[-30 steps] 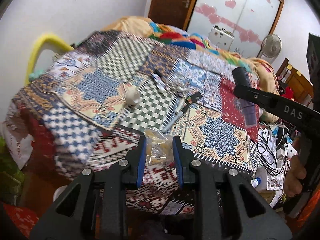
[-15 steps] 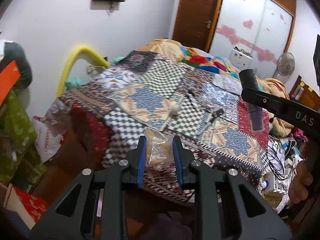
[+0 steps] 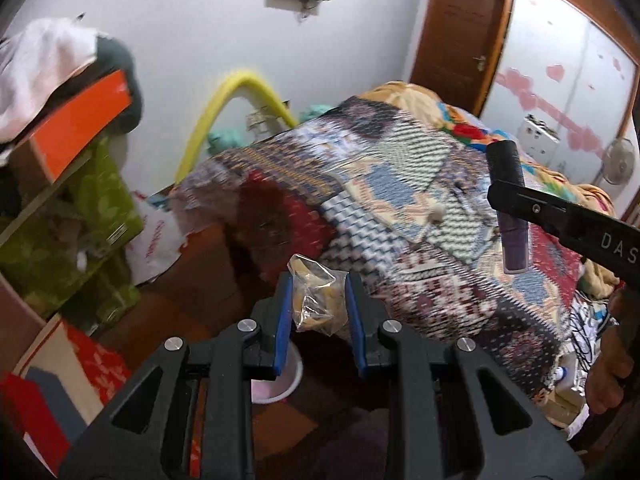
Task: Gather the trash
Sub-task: 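Carry the bag and tube in both tools over the white bin on the floor, then open the left tool over the bin while the right tool opens, dropping the tube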
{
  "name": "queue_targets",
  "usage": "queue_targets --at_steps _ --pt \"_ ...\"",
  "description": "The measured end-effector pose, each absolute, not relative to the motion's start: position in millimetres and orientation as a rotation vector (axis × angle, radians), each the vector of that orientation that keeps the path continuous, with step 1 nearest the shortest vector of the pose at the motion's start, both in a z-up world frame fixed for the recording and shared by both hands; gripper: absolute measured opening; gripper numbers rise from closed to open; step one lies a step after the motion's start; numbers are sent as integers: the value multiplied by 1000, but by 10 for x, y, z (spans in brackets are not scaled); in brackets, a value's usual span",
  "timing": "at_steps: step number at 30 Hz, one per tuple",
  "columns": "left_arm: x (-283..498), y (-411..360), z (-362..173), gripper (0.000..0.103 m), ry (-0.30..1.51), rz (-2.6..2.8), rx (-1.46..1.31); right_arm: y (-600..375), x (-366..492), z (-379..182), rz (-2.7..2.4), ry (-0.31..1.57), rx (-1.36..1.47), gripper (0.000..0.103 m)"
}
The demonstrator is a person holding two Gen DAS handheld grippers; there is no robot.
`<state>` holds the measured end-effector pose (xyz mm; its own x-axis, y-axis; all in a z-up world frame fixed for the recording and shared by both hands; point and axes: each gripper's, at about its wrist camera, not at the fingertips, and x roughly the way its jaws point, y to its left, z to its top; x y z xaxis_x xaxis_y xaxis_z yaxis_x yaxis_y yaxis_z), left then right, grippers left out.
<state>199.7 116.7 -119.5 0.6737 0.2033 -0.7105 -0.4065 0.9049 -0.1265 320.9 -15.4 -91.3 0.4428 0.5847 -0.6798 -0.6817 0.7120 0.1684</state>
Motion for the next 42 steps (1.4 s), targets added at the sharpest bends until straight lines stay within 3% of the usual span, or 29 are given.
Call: queue_targets --at_steps 11,26,38,42 --pt "1853 1842 -1931 25 918 445 -384 618 2990 -1471 893 924 -260 24" --pt "2002 2374 -3181 25 1172 444 -539 1472 3144 -2707 943 1258 -369 24" --pt "2112 2569 -3449 26 1216 438 -643 1719 3287 -3015 973 1358 -394 26" --pt "2166 2585 -3476 32 1236 425 -667 1693 3326 -3002 967 1369 -391 29"
